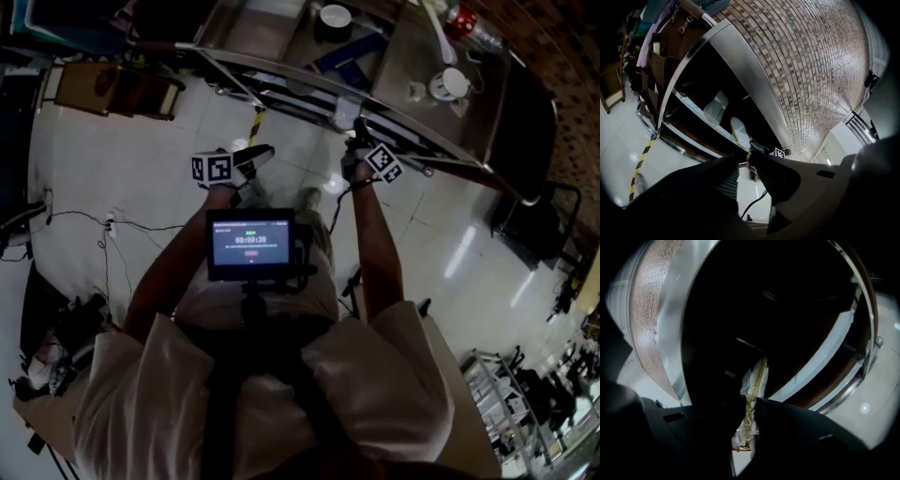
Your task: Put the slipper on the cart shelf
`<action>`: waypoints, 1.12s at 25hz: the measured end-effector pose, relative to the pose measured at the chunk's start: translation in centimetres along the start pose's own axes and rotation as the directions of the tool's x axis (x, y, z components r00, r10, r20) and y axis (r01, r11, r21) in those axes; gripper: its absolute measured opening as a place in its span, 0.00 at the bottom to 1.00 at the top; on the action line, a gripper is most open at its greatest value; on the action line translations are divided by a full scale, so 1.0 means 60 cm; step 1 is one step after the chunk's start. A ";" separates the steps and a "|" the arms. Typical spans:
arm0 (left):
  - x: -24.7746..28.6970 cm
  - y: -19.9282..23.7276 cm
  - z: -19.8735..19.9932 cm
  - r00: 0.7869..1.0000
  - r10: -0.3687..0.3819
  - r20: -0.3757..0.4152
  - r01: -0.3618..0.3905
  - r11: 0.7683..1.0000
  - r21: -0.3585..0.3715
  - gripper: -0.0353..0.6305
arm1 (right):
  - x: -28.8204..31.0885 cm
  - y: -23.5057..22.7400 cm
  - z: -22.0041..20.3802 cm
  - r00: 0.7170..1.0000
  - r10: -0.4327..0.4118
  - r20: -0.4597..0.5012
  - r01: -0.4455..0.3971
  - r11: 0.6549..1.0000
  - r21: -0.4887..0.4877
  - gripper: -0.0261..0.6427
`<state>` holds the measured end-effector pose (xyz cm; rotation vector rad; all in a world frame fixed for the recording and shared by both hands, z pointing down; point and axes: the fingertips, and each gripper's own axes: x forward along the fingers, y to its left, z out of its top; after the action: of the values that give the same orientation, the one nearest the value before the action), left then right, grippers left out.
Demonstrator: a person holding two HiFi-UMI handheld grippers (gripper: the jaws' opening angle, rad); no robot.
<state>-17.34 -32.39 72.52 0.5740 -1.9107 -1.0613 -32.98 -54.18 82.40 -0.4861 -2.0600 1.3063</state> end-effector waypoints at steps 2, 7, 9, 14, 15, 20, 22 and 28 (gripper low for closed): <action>0.000 0.003 -0.001 1.000 0.000 -0.011 0.000 1.000 0.004 0.21 | 0.013 -0.008 -0.004 1.000 -0.016 -0.010 0.016 1.000 -0.011 0.12; 0.008 -0.004 -0.003 1.000 -0.010 -0.019 0.010 1.000 -0.001 0.21 | 0.030 -0.031 -0.003 0.997 -0.072 -0.024 0.071 0.997 -0.044 0.12; 0.010 -0.008 -0.003 0.999 -0.024 -0.024 0.024 1.000 -0.001 0.21 | 0.040 -0.040 0.001 0.995 -0.095 -0.022 0.094 0.993 -0.066 0.12; -0.027 0.012 0.004 0.999 -0.025 -0.032 0.025 1.000 0.013 0.21 | 0.094 -0.053 -0.012 0.981 -0.192 -0.030 0.178 0.950 -0.258 0.14; -0.042 0.022 0.007 0.999 -0.019 -0.027 0.019 1.000 0.011 0.21 | 0.107 -0.054 -0.018 0.976 -0.214 -0.031 0.196 0.935 -0.295 0.14; -0.072 0.042 0.011 1.000 0.002 0.001 -0.002 1.000 -0.025 0.21 | 0.141 -0.060 -0.015 0.949 -0.313 -0.046 0.255 0.840 -0.478 0.16; -0.077 0.044 0.011 1.000 0.005 0.005 -0.005 0.999 -0.035 0.21 | 0.150 -0.066 -0.015 0.929 -0.366 -0.047 0.278 0.777 -0.565 0.17; -0.075 0.037 0.008 1.000 0.007 -0.020 -0.007 1.000 -0.016 0.21 | 0.172 -0.082 -0.009 0.891 -0.454 -0.013 0.302 0.613 -0.731 0.31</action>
<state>-15.30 -27.76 72.22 0.5660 -1.8838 -1.0618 -39.94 -49.69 90.28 -0.4362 -2.2766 0.1389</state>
